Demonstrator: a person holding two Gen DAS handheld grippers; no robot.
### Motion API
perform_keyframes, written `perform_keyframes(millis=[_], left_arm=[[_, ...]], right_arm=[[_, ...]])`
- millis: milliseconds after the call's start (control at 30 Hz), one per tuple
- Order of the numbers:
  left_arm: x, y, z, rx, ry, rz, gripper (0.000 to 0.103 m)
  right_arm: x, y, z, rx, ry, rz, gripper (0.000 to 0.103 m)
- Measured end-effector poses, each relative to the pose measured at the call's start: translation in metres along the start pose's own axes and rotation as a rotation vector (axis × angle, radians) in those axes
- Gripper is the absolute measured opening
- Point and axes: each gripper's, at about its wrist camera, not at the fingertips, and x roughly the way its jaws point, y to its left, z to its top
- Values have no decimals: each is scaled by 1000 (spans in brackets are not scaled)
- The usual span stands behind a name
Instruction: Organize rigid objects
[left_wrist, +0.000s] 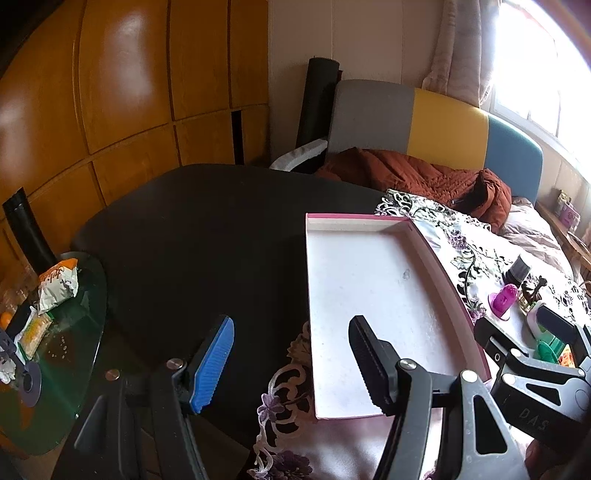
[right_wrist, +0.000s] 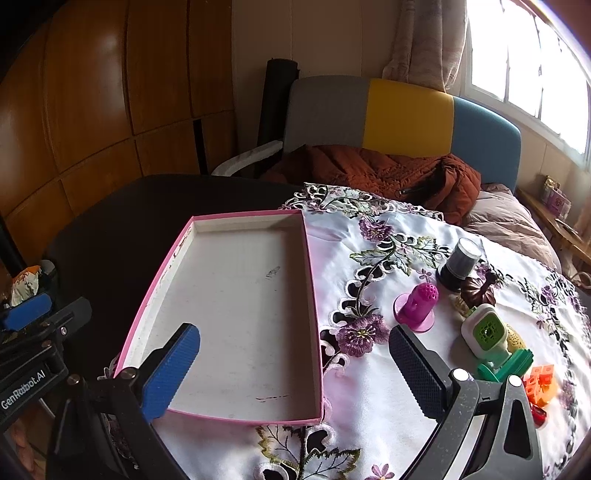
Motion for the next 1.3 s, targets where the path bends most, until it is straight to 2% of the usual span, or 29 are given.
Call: perform_keyframes(millis=[533, 767, 867, 933, 1033, 1100, 1133, 1200, 1300], left_arm=[[7, -12, -2, 29, 28, -6, 66], [12, -20, -1, 52, 53, -42, 66], [15, -24, -1, 68, 74, -102, 66], [18, -27, -1, 74, 102, -173, 66], [26, -37, -1, 76, 189, -296, 66], [30, -53, -3, 112, 221, -312, 66], [31, -60, -4, 133, 222, -319, 65], [32, -77, -4, 176, 226, -387, 64], [33, -102, -3, 228, 241, -454, 64]], right_arm=[[6, -8, -1, 8, 13, -5, 103], [7, -21, 0, 13, 21, -20, 103], [6, -35, 2, 21, 20, -46, 103], [5, -45, 4, 34, 18, -51, 103], [4, -80, 12, 92, 25, -59, 103], [1, -102, 18, 123, 14, -82, 103], [-3, -124, 22, 160, 3, -96, 103], [-7, -152, 27, 207, -2, -129, 103], [-3, -209, 29, 278, 20, -227, 103]])
